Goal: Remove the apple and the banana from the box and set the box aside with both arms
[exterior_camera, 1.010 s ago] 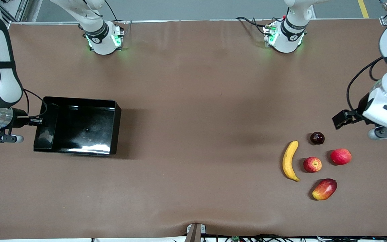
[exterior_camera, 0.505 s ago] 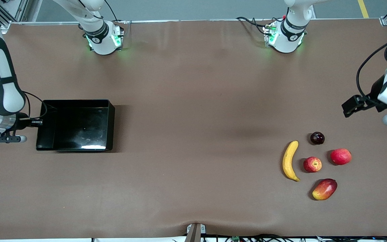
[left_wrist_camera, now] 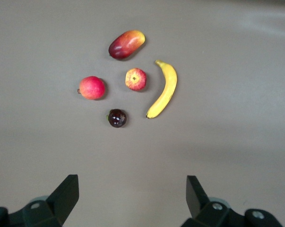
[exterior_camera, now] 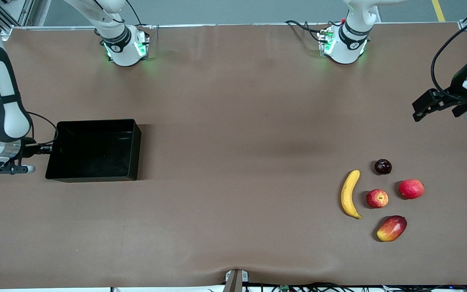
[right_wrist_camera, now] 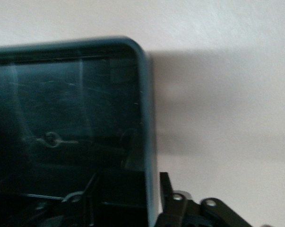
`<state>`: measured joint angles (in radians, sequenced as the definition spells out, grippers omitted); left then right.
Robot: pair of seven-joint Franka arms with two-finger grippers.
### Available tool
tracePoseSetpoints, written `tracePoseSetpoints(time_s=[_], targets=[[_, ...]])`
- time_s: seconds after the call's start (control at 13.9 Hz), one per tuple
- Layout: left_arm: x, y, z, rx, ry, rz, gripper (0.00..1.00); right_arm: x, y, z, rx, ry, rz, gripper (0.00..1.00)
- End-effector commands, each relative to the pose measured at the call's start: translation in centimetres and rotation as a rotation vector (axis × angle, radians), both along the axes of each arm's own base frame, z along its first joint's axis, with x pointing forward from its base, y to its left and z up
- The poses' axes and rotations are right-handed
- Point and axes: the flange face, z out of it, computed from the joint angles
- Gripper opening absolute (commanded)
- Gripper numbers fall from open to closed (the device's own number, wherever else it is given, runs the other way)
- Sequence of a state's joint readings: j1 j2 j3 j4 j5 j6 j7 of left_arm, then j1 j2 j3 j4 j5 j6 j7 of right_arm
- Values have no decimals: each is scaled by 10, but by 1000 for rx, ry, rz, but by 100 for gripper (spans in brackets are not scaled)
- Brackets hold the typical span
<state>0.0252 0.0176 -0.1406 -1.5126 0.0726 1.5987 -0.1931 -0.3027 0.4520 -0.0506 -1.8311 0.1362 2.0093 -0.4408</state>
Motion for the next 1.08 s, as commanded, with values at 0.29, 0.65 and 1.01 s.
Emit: tracePoseSetpoints(time_s=[0.29,0.65,1.01], targets=[[-12,3,-1,-16,-6,-21,100,103,67,135,-53,-250,147,100],[-14,4,-2,-14,3,-19,100,132,157,196,-80,-338,277,100],[-12,3,-4,-15,5,-21,100,91,179,266,-95,-241,121,100]])
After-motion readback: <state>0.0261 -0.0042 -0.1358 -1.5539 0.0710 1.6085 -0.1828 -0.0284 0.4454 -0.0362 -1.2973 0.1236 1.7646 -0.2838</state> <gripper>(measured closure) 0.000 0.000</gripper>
